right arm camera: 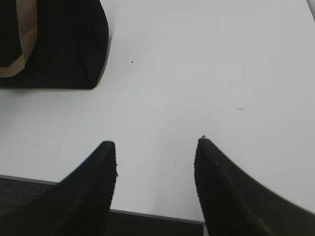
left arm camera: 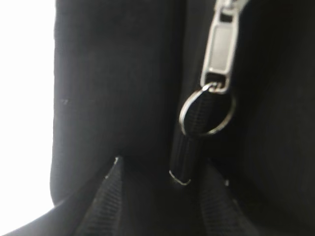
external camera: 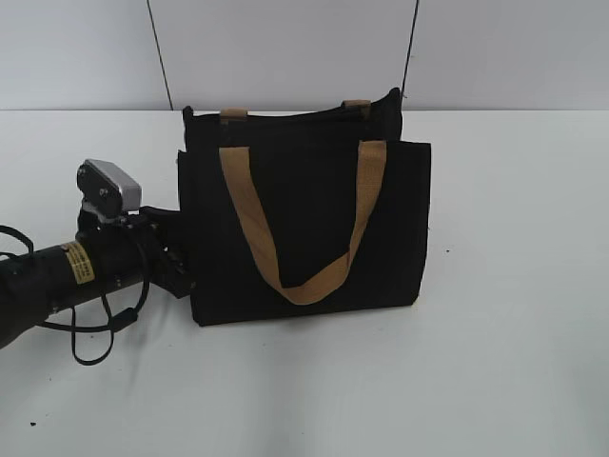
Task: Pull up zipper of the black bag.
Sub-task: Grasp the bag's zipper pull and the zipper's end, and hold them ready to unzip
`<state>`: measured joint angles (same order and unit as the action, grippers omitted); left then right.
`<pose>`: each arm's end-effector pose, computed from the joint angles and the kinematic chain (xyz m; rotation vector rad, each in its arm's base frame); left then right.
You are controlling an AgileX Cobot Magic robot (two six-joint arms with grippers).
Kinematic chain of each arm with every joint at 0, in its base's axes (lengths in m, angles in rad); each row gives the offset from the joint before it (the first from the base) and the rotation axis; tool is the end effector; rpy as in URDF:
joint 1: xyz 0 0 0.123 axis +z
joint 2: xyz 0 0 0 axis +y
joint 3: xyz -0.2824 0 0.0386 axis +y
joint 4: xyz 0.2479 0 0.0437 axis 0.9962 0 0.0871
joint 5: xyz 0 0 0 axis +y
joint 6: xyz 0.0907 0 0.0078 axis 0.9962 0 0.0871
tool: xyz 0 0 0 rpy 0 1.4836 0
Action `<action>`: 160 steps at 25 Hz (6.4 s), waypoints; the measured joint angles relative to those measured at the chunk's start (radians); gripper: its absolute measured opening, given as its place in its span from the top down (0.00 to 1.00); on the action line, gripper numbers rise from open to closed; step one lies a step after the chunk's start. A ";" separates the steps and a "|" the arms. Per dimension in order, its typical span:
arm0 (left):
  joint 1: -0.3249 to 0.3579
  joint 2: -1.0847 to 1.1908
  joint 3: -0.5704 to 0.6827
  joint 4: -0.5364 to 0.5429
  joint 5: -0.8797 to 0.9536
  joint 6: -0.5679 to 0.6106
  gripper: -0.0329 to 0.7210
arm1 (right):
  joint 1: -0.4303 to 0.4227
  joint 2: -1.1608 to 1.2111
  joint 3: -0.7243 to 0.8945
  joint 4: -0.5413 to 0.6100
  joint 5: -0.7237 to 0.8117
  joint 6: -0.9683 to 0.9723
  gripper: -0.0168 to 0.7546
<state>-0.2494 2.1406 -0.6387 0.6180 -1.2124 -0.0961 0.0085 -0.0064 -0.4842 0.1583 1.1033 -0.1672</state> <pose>0.2970 -0.1266 0.0748 0.7484 1.6826 -0.5981 -0.0065 0.0128 0.2702 -0.1936 2.0779 0.0948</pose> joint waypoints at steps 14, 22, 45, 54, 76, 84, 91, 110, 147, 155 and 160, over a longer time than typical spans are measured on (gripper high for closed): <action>0.000 0.011 -0.021 0.049 -0.003 -0.114 0.90 | 0.000 0.000 0.000 0.000 0.000 0.000 0.46; 0.049 -0.174 0.027 0.031 0.056 -0.161 0.91 | 0.000 0.000 0.000 0.000 0.000 0.000 0.46; 0.039 -0.764 0.031 0.157 0.523 -0.268 0.91 | 0.000 0.000 0.000 0.000 0.000 0.000 0.46; 0.036 -0.764 -0.045 0.185 0.523 -0.353 0.91 | 0.000 0.274 -0.058 0.221 -0.062 -0.176 0.46; -0.040 -0.764 -0.050 0.213 0.566 -0.370 0.92 | 0.368 1.205 -0.405 0.698 -0.361 -0.726 0.46; -0.040 -0.764 -0.050 0.213 0.566 -0.370 0.92 | 0.486 1.353 -0.494 0.728 -0.496 -0.878 0.46; -0.040 -0.764 -0.050 0.213 0.566 -0.370 0.92 | 0.579 1.529 -0.625 0.779 -0.556 -1.104 0.46; -0.040 -0.764 -0.051 0.213 0.566 -0.370 0.92 | 0.598 1.828 -0.872 0.785 -0.584 -1.140 0.62; -0.040 -0.764 -0.053 0.218 0.794 -0.370 0.92 | 0.591 1.833 -0.872 0.784 -0.590 -1.127 1.00; -0.040 -0.764 -0.053 0.218 0.936 -0.370 0.92 | 0.531 1.808 -0.872 0.783 -0.534 -1.053 1.00; -0.040 -0.764 -0.053 0.219 0.954 -0.370 0.92 | 0.501 1.806 -0.872 0.785 -0.518 -0.997 1.00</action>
<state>-0.2892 1.3761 -0.6921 0.8368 -0.2587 -0.4664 0.5092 1.7991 -1.3561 0.9437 0.5852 -1.1643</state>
